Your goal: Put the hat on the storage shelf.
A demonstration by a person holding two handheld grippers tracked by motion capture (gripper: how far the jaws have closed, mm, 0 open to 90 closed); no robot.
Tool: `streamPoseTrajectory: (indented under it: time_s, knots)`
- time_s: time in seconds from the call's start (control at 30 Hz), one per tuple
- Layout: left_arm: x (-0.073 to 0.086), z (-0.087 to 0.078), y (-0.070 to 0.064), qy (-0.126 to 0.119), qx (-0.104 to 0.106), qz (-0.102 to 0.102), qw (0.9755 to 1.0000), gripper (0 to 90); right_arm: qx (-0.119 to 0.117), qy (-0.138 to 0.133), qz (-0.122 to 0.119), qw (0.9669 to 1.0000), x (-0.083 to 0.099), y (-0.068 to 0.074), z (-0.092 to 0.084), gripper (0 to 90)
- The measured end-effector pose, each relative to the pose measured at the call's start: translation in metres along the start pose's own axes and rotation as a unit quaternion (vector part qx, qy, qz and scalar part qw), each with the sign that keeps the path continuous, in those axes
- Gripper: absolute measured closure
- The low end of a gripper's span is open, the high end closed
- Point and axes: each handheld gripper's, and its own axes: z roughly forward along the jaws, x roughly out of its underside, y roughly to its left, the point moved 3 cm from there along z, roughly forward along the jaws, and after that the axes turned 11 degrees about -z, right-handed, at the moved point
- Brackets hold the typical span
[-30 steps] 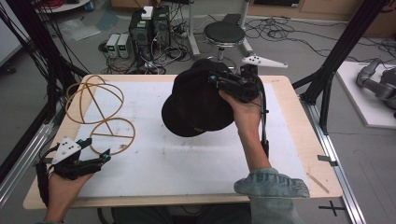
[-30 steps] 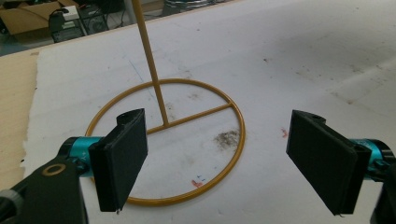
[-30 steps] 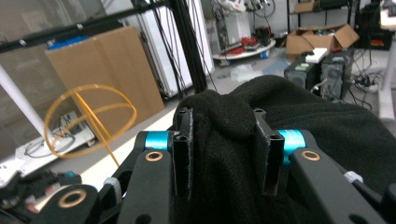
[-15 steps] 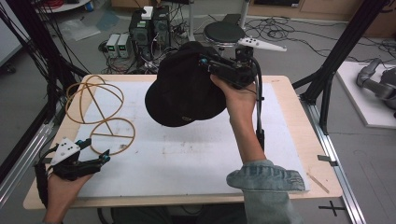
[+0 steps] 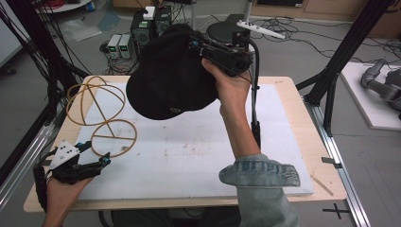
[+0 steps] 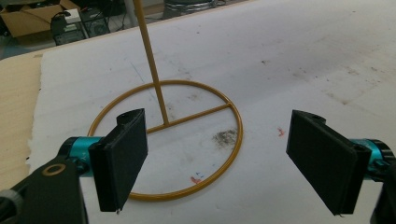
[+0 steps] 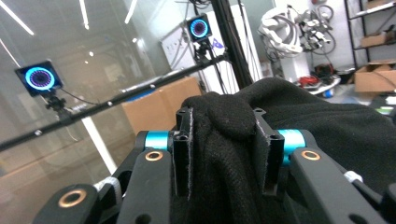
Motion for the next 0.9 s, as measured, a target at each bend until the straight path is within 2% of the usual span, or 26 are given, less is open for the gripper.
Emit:
streamPoseTrajectory:
  time_s: [0.17,0.37,0.6,0.9]
  knots:
    - [0.000,-0.001,-0.001,-0.001,0.000,0.003,1.0000,20.8,0.002,-0.014,0.022,0.9997,-0.001,0.007,0.015,67.2]
    - [0.001,-0.003,-0.001,-0.002,-0.002,0.001,1.0000,20.8,0.006,-0.014,0.034,0.9993,0.002,0.013,0.038,67.1]
    - [0.002,-0.006,0.000,-0.003,-0.002,0.003,1.0000,20.9,0.008,-0.010,0.031,0.9994,0.004,0.024,0.066,67.1]
    - [0.002,-0.009,-0.001,-0.003,-0.002,0.005,1.0000,20.8,-0.006,-0.015,0.034,0.9993,0.001,0.036,0.083,67.1]
